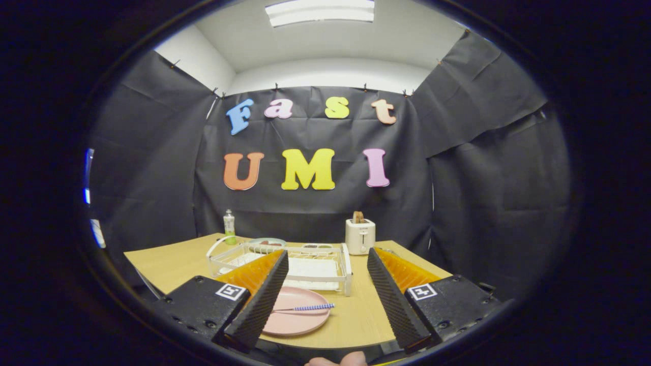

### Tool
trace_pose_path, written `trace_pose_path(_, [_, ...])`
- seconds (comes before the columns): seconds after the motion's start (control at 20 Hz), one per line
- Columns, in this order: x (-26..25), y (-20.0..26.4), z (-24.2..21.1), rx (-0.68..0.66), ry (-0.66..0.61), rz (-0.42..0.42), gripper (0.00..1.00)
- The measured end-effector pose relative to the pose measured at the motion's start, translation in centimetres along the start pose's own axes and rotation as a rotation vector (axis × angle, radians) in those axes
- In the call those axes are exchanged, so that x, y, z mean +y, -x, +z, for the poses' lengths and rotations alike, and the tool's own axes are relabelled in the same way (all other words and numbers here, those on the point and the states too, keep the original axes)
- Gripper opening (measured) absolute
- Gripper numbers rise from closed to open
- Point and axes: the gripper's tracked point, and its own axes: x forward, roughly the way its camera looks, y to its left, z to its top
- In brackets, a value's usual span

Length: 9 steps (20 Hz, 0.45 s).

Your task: Take the plate from the dish rack, then take the spoon from the basket and place it into the plate.

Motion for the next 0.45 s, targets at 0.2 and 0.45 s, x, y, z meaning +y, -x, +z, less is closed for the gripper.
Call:
trace_pose_path(0.2, [-0.4,0.1,0.0,0.001,0.003,-0.008,1.0])
trace_pose_path(0.45, [0.7,0.1,-0.3,0.011,0.009,0.012,1.0])
